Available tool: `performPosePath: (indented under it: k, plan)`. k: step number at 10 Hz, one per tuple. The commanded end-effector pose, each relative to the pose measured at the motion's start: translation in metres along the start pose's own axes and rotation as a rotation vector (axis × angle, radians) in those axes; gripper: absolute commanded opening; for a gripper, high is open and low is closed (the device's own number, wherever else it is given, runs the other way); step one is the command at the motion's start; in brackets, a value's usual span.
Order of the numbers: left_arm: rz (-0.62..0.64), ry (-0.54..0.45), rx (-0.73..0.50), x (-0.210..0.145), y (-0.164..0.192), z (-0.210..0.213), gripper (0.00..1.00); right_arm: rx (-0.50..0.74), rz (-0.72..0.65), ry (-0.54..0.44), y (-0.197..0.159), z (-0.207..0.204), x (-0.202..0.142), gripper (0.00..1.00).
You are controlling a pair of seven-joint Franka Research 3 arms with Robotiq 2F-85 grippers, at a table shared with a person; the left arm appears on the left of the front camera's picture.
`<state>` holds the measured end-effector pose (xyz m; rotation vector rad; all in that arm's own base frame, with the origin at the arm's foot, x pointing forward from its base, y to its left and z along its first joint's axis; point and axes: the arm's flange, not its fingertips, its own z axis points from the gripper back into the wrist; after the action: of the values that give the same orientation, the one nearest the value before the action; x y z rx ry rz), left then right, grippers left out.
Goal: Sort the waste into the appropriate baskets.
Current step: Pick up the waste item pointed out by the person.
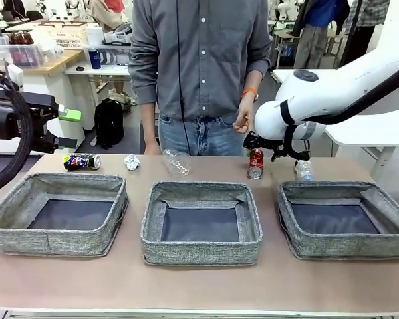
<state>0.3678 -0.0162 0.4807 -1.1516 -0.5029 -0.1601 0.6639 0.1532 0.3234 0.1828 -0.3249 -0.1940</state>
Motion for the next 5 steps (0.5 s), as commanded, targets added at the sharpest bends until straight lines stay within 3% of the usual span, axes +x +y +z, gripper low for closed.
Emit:
performPosePath:
  k: [1, 4, 5]
  plan:
    - [-0.022, -0.016, -0.021, -0.0004, 0.0006, -0.0024, 1.00, -0.017, -0.040, 0.043, 0.0096, -0.0058, 0.0032, 1.00]
    - [-0.022, -0.016, -0.021, -0.0004, 0.0006, -0.0024, 1.00, -0.034, -0.031, 0.068, 0.0121, -0.0094, 0.0000, 1.00]
    - [-0.022, -0.016, -0.021, -0.0004, 0.0006, -0.0024, 1.00, -0.033, -0.018, 0.104, 0.0141, -0.0120, -0.0022, 0.41]
